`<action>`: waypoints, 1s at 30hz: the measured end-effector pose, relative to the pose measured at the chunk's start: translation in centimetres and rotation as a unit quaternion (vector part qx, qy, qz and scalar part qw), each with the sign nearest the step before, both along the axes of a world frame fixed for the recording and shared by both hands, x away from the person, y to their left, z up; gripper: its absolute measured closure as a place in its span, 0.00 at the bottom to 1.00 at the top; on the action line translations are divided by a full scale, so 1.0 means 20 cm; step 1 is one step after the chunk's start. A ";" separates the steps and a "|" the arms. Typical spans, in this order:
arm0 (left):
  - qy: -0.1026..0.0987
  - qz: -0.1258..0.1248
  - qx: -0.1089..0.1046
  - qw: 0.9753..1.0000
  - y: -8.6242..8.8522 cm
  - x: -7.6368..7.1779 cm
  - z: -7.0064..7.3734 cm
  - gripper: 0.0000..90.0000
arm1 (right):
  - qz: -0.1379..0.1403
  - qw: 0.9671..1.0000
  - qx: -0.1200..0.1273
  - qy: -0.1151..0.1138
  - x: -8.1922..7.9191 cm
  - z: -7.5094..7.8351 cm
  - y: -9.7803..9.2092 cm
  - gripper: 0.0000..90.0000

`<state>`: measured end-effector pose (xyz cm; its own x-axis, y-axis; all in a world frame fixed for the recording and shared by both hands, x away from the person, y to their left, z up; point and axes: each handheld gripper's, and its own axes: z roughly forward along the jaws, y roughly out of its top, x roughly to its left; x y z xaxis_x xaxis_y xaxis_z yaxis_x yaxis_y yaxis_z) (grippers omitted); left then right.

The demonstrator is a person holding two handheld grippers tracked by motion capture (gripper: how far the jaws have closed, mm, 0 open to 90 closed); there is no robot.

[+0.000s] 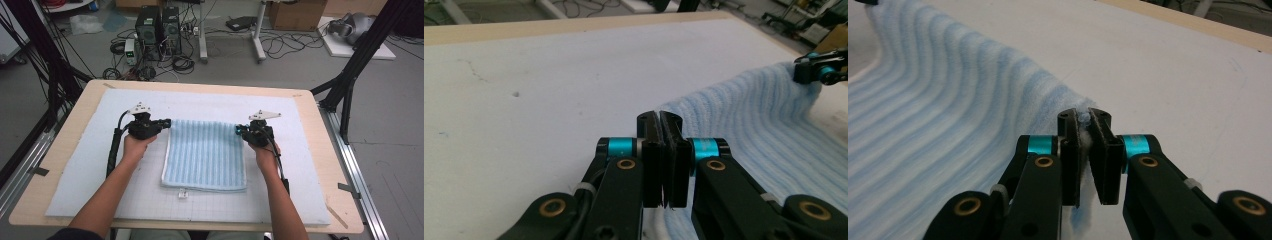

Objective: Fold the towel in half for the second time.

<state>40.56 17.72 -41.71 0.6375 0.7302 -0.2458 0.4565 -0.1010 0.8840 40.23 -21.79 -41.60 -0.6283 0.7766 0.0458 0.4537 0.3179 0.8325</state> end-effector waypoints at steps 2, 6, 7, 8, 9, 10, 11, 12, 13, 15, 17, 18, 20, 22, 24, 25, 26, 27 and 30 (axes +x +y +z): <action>-0.007 -0.002 -0.002 1.000 0.01 -0.04 0.01 0.97 | 0.008 1.000 0.005 -0.005 -0.05 0.01 0.00 0.93; -0.011 -0.009 0.003 1.000 0.04 -0.12 0.01 0.97 | 0.026 1.000 0.004 -0.008 -0.14 0.04 -0.01 0.93; -0.016 -0.008 0.000 1.000 0.04 -0.14 0.01 0.97 | 0.028 1.000 0.007 -0.012 -0.16 0.04 0.00 0.93; -0.015 -0.009 -0.002 1.000 0.05 -0.16 0.01 0.97 | 0.031 0.999 0.005 -0.015 -0.18 0.05 0.00 0.93; -0.015 -0.010 -0.005 1.000 0.05 -0.18 0.01 0.97 | 0.032 0.999 0.004 -0.015 -0.19 0.05 0.00 0.93; -0.015 -0.013 -0.004 1.000 0.06 -0.20 0.00 0.97 | 0.033 0.999 0.004 -0.010 -0.21 0.05 0.00 0.93; -0.013 -0.013 -0.006 1.000 0.06 -0.22 -0.01 0.97 | 0.032 0.999 0.005 -0.009 -0.23 0.05 -0.01 0.93; -0.013 -0.016 -0.006 1.000 0.07 -0.24 -0.02 0.98 | 0.033 0.999 0.007 -0.011 -0.25 0.04 -0.01 0.93; -0.012 -0.017 -0.004 1.000 0.07 -0.26 -0.02 0.97 | 0.034 0.999 0.008 -0.009 -0.27 0.04 -0.01 0.93; -0.009 -0.018 -0.006 1.000 0.08 -0.30 -0.04 0.97 | 0.033 0.999 0.010 -0.009 -0.31 0.03 -0.02 0.93; -0.004 -0.022 -0.007 1.000 0.08 -0.34 -0.06 0.98 | 0.038 0.999 0.008 -0.008 -0.36 0.02 -0.01 0.93; -0.005 -0.025 -0.008 1.000 0.08 -0.38 -0.06 0.98 | 0.037 0.999 0.005 -0.008 -0.38 0.02 -0.01 0.93; -0.006 -0.029 -0.005 1.000 0.08 -0.43 -0.07 0.98 | 0.040 0.999 0.000 -0.009 -0.44 0.00 -0.01 0.93; -0.008 -0.034 0.001 0.999 0.08 -0.49 -0.08 0.97 | 0.039 0.999 0.006 -0.007 -0.48 -0.01 -0.02 0.93; -0.008 -0.037 0.004 0.999 0.07 -0.53 -0.09 0.97 | 0.039 0.999 0.010 -0.011 -0.54 -0.03 -0.03 0.93; -0.007 -0.038 0.006 0.999 0.07 -0.55 -0.10 0.98 | 0.037 0.999 0.013 -0.008 -0.56 -0.04 -0.03 0.92; -0.005 -0.039 0.007 0.999 0.08 -0.57 -0.10 0.98 | 0.038 0.999 0.011 -0.011 -0.58 -0.04 -0.03 0.92; -0.005 -0.039 0.009 0.999 0.08 -0.59 -0.10 0.97 | 0.039 0.999 0.009 -0.010 -0.60 -0.05 -0.03 0.92; -0.006 -0.037 0.010 0.999 0.08 -0.63 -0.11 0.97 | 0.040 0.999 0.008 -0.009 -0.66 -0.04 -0.03 0.92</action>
<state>27.96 19.29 -43.91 0.6930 0.6850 -0.2248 0.4372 -0.1513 0.8865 27.04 -22.43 -42.46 -0.6889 0.7234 0.0449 0.4119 0.3398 0.8455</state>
